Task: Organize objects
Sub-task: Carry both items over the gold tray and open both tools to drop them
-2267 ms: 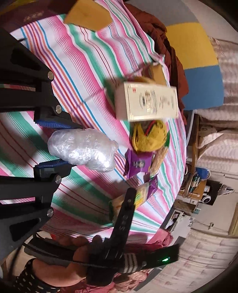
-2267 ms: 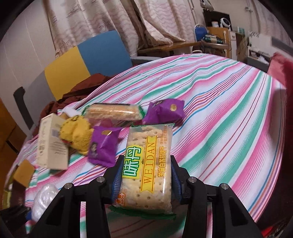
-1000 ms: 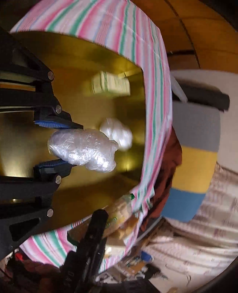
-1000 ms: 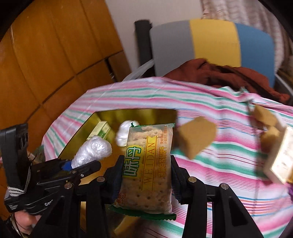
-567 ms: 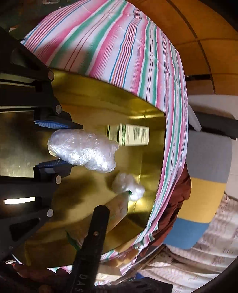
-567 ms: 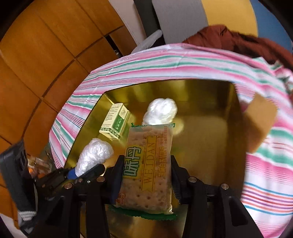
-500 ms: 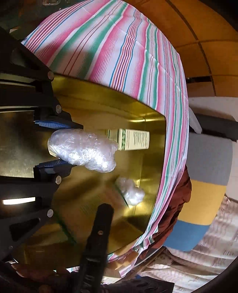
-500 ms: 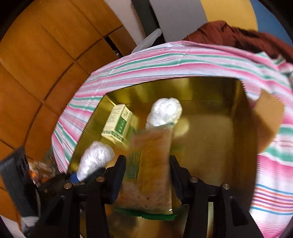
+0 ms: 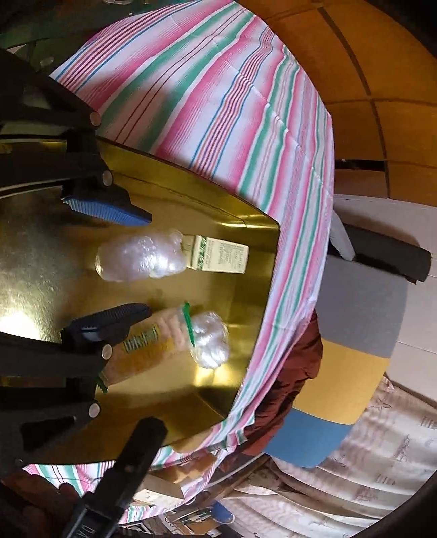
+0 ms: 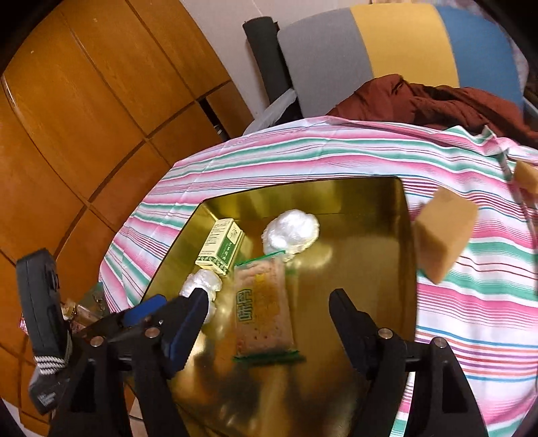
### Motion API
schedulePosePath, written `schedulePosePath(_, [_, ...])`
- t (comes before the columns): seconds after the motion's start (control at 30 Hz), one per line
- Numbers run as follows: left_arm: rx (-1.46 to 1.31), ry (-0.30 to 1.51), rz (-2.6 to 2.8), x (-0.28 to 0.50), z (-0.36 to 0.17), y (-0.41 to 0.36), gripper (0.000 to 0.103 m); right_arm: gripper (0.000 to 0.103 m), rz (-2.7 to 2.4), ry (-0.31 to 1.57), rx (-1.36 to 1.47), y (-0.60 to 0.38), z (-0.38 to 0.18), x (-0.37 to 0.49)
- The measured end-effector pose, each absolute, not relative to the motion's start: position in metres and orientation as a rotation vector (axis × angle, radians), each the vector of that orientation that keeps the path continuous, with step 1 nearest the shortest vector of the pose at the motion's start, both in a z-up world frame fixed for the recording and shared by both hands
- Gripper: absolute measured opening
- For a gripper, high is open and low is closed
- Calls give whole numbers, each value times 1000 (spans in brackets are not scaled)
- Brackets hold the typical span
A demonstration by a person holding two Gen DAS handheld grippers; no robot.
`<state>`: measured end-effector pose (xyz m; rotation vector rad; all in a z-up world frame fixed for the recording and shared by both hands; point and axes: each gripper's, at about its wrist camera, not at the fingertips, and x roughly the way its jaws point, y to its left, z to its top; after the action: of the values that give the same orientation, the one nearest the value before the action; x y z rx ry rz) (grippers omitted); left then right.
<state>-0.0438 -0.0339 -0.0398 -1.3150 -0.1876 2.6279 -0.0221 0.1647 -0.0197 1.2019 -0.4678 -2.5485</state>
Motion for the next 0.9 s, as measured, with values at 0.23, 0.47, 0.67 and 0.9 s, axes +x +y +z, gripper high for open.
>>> schedulePosePath(0.23, [-1302, -196, 2611, -41, -36, -25, 48, 78, -2585, -453, 1160, 171, -12, -12])
schedulePosePath(0.47, [-1273, -170, 2545, -34, -33, -3, 48, 78, -2647, -437, 1139, 184, -9, -1])
schedulePosePath(0.67, [-1219, -150, 2473, -26, -24, 21, 48, 78, -2708, -484, 1125, 211, -7, 9])
schedulePosePath(0.9, [-1192, -89, 2406, -18, -19, 50, 48, 78, -2779, -547, 1121, 245, -7, 20])
